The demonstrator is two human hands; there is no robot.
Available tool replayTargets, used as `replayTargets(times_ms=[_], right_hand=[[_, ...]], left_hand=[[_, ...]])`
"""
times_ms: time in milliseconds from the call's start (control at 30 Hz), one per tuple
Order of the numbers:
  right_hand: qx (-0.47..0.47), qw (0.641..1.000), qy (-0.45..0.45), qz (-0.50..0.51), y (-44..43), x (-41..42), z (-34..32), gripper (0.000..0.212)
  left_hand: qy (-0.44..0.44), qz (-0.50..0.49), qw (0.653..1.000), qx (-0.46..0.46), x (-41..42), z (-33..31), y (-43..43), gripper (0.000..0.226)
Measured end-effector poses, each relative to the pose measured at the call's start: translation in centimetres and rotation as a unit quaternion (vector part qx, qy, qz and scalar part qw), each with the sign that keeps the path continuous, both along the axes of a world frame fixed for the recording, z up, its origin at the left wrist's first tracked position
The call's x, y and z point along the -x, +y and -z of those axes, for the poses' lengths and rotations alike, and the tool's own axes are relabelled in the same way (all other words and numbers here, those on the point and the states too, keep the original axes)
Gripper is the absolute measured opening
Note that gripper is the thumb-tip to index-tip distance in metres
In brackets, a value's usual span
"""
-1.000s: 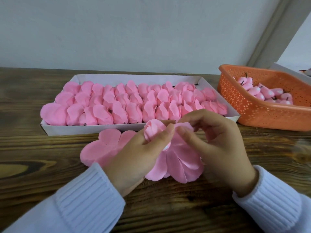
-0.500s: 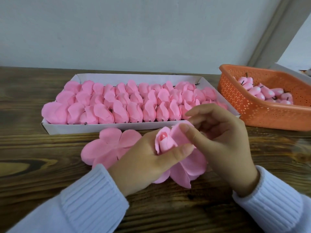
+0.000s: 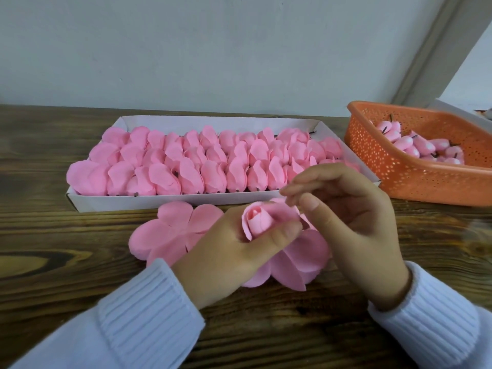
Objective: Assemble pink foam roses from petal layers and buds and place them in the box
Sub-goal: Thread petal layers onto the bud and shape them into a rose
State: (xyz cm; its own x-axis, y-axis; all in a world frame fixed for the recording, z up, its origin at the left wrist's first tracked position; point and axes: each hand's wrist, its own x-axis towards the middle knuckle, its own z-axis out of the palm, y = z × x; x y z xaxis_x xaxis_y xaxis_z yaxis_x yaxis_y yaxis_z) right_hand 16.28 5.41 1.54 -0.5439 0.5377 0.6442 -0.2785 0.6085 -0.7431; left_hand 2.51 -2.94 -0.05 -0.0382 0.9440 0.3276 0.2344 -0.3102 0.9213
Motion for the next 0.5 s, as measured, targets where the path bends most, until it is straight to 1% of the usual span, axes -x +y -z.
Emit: replayTargets(times_ms=[67,133,200,300,400,500], right_hand=[[0.023,1.000,-0.005,0.005,0.3,0.2,0.1,0.024],[0.061,0.998,-0.018,-0.015,0.5,0.3,0.2,0.035],[0.075,0.995,-0.048,-0.039,0.7,0.3,0.3,0.034],[0.055,0.992,-0.096,-0.057,0.5,0.4,0.7,0.039],[0.081,0.988,-0.104,-0.084,-0.1,0.8,1.1,0.050],[0.135,0.981,-0.080,-0.115,-0.5,1.2,1.2,0.051]], left_hand=[[-0.032,-0.018,0.999,-0.019,0.0,0.1,0.0,0.018],[-0.088,-0.024,0.996,-0.007,0.1,0.3,0.1,0.024],[-0.143,-0.030,0.989,0.007,0.1,0.4,0.2,0.033],[-0.208,-0.061,0.976,0.033,0.3,0.6,0.2,0.043],[-0.204,-0.023,0.978,0.027,0.1,0.4,0.3,0.037],[-0.211,0.001,0.977,0.025,-0.2,0.2,0.3,0.037]])
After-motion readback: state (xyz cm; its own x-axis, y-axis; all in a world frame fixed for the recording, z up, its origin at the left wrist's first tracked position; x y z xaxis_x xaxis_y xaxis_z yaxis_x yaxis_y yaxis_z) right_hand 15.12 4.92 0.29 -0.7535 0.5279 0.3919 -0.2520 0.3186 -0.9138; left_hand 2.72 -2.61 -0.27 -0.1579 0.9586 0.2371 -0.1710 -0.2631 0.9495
